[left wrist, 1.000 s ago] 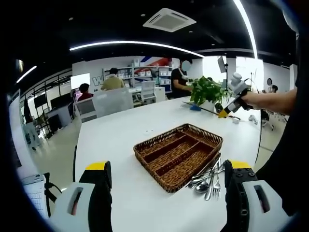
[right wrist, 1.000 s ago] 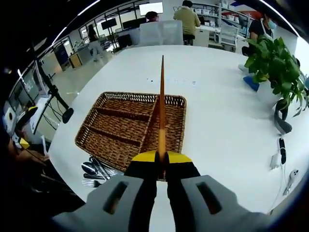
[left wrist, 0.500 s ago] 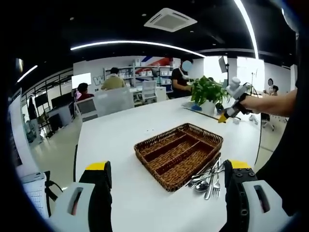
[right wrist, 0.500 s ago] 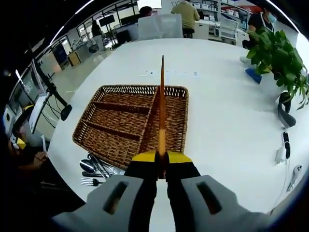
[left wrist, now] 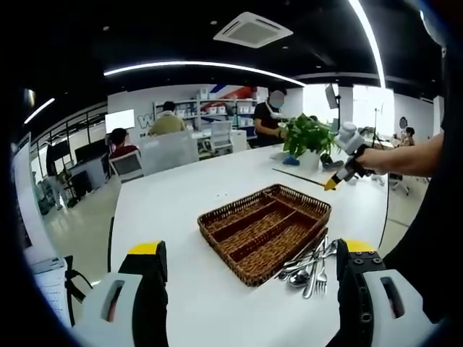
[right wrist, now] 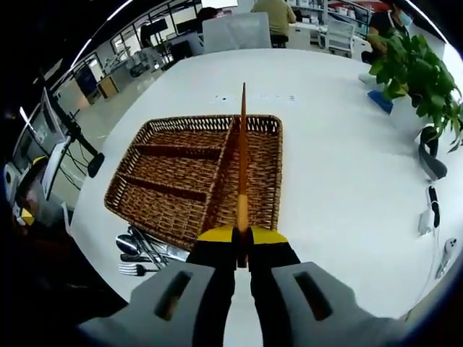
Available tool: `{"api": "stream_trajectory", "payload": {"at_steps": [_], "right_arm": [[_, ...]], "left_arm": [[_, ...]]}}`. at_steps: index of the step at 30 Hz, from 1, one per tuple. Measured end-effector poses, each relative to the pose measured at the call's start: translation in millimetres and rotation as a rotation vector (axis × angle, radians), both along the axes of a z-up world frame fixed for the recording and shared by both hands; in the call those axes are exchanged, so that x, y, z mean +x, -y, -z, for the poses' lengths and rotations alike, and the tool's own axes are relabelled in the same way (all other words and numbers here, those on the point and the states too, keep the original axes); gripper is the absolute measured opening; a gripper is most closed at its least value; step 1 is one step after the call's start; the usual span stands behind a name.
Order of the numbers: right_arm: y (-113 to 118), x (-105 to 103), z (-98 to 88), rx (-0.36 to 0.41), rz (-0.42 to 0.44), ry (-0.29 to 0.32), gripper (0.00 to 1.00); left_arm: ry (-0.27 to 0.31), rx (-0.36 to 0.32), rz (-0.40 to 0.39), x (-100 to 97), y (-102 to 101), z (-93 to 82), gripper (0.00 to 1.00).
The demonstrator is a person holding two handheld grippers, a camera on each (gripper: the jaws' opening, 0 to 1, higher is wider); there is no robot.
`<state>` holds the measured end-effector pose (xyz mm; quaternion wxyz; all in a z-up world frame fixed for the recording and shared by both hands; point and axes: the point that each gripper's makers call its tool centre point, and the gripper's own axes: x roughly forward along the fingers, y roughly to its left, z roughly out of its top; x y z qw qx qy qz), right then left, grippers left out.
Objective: Arrange the knives, forks, and spoons in their matching storage slots by inserting each utensil handle-first until every utensil is classified and aligned in the correct compartment
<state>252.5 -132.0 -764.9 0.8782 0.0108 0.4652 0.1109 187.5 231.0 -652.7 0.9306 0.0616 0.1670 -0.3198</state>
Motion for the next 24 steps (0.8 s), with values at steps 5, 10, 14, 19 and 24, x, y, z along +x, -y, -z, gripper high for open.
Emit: {"api": "stream_trajectory", "payload": {"at_steps": [5,10,14,19,24], "right_arm": [[-4,-1,9.8,0.001,0.001,-0.019,0.03],[-5,-2,18.1,0.000,0.006,-0.036,0.03],[-6,-1,23.5,0.000,0.015,-0.047,0.03],[-9,2,31.1,0.006,0.027,-0.062,0.03],[-11,5,41.0,0.012,0.040,-0.082,0.03]], "left_arm": [[0.002,-0.001,-0.001,-0.4,-2,-0.5,1.00],[-0.002,-0.004,0.000,-1.0,-4,2.2,1.00],[-0.005,-0.007,-0.001,-1.9,-6,3.9,1.00],[-0.002,-0.012,-0.010,-2.2,-10,3.4,1.00],[0.001,-0.020,-0.019,-2.0,-13,5.0,1.00]]}}
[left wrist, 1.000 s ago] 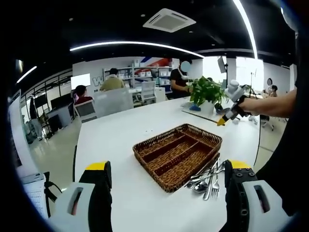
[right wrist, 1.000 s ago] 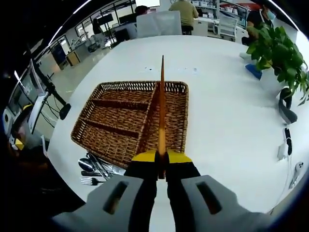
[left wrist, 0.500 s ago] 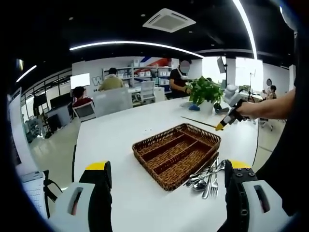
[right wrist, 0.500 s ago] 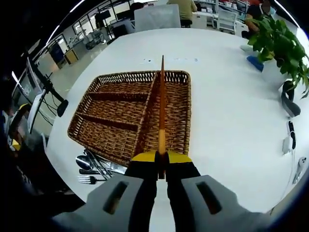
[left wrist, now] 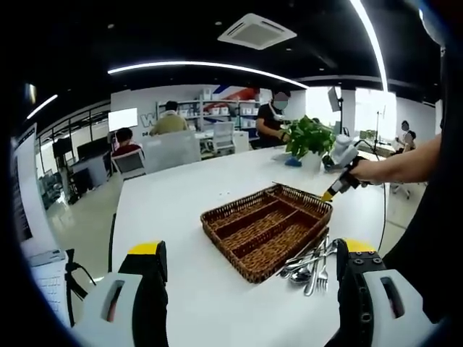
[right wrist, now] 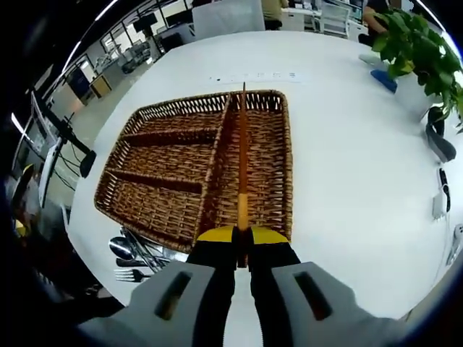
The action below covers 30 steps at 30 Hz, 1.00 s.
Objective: Arrange the knives, forks, and spoons in their matching storage slots by inserting each utensil handle-first until every utensil is classified and aligned in the correct compartment
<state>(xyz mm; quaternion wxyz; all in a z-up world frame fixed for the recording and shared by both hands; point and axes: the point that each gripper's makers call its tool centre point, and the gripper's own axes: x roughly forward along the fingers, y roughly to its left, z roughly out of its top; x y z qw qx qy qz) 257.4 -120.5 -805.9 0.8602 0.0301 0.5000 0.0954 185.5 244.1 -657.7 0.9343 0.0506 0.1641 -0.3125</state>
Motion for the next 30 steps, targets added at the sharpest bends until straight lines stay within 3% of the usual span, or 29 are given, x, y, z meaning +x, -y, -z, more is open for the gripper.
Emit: {"api": "stream_trajectory", "payload": {"at_steps": [13,17,30], "right_arm": [[-8,8,25.1,-0.013,0.012,-0.073,0.03],[-8,5,38.4,-0.022,0.009,-0.137,0.03],[-14,10,57.5,-0.052,-0.022,-0.190,0.04]], "left_arm": [[-0.006,0.000,-0.011,-3.4,-7,4.8,1.00],[-0.006,-0.001,-0.011,-4.5,-7,4.8,1.00],[-0.005,-0.001,-0.015,-5.6,-9,6.0,1.00]]}}
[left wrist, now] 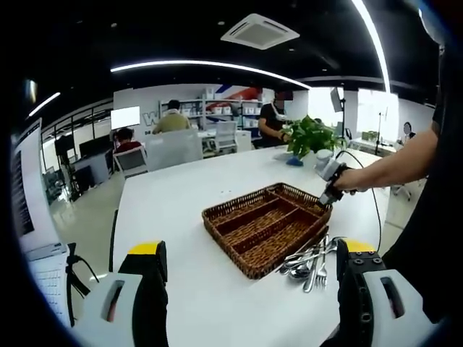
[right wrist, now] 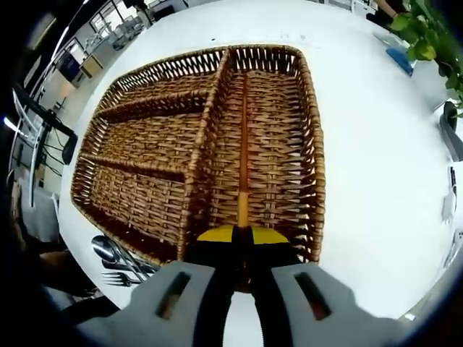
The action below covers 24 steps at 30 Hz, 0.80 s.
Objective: Arrange the knives, forks, and spoons in their matching storage slots by inserting each utensil handle-first until every utensil is classified and aligned in the correct compartment
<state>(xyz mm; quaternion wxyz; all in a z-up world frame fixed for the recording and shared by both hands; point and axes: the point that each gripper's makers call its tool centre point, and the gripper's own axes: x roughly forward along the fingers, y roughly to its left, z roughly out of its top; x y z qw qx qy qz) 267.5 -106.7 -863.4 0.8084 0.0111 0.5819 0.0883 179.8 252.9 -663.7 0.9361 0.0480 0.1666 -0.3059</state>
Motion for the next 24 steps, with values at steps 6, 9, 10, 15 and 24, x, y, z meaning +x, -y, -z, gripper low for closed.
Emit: {"api": "stream_trajectory", "payload": {"at_steps": [6,9,10,15,24], "right_arm": [[-4.9,-3.1,4.1,-0.001,-0.004,-0.031,0.04],[-5.5,-4.2,8.0,-0.008,-0.012,-0.040,0.04],[-4.8,-2.0,8.0,-0.011,-0.020,-0.026,0.04],[-4.8,-3.0,9.0,-0.038,-0.054,-0.036,0.04],[-7.2,-4.3,5.5,-0.024,-0.114,-0.027,0.06]], "left_arm": [[-0.004,0.001,-0.002,-1.5,-0.9,0.9,1.00],[-0.004,0.004,-0.001,-2.4,-0.1,0.6,1.00],[-0.004,0.006,0.000,-2.5,0.0,0.8,1.00],[-0.008,0.007,-0.001,-3.0,1.0,0.7,1.00],[-0.010,0.010,0.006,-2.4,2.1,0.6,1.00]]}}
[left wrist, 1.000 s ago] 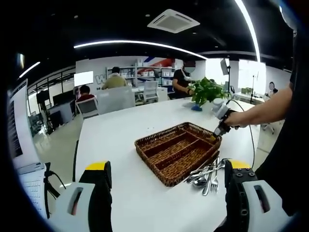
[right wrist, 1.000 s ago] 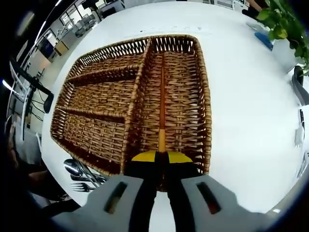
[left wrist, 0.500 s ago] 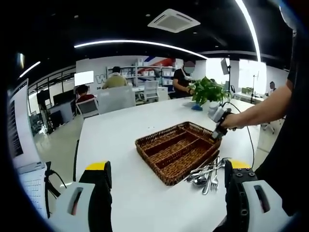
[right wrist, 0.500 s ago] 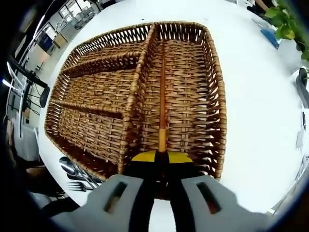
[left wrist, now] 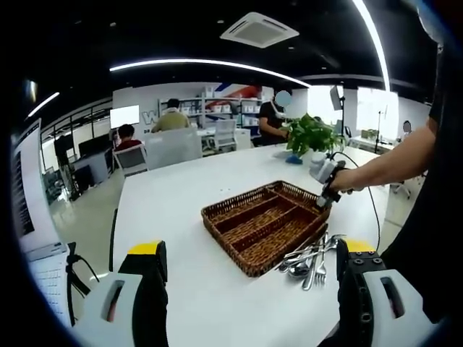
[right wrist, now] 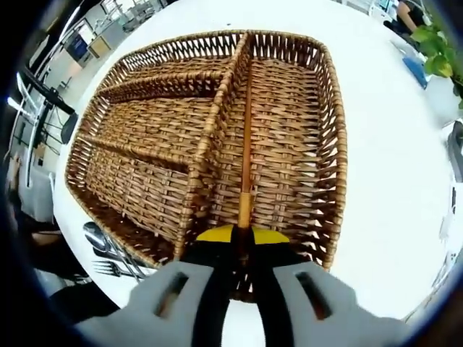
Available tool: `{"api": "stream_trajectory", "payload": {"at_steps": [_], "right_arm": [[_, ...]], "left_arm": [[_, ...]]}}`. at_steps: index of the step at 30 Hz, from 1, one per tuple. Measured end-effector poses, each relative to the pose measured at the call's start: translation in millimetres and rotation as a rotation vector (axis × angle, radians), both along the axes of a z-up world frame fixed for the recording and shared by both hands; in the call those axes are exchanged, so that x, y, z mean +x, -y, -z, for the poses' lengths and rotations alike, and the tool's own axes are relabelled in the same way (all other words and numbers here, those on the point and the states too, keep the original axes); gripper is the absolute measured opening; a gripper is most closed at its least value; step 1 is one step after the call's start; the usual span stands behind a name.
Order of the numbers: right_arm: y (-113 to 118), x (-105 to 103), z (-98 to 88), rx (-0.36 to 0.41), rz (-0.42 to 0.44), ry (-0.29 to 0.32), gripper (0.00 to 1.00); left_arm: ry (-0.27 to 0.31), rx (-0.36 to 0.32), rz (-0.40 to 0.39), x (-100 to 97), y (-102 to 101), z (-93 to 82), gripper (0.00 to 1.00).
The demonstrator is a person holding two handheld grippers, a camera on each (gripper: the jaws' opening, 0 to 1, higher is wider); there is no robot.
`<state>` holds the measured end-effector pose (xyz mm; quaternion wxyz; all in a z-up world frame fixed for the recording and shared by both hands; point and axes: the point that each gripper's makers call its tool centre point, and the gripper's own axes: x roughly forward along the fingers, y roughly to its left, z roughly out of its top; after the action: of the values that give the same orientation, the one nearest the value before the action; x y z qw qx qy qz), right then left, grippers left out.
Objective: Arrange the knives, forks, and spoons in their matching storage slots by inserting each utensil handle-first until every utensil is classified and aligned in the correct compartment
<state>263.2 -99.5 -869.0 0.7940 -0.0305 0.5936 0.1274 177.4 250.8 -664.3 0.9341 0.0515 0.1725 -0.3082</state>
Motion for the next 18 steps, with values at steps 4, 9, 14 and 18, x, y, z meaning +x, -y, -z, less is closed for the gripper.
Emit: {"api": "stream_trajectory", "payload": {"at_steps": [4,9,14,18], "right_arm": [[1,7,-6.4,-0.008,-0.037,0.057,0.18],[3,28,-31.6,-0.069,-0.220,0.225,0.31],[5,47,-66.0,-0.113,-0.311,0.413,0.62],[7,54,-91.5,-0.093,-0.315,0.501,0.83]], "left_arm": [[0.004,0.002,0.002,0.8,0,-2.2,1.00],[0.008,0.006,0.008,1.7,1,-2.8,1.00],[0.009,0.009,0.016,1.5,3,-4.2,1.00],[0.013,0.011,0.024,3.1,5,-5.8,1.00]]}}
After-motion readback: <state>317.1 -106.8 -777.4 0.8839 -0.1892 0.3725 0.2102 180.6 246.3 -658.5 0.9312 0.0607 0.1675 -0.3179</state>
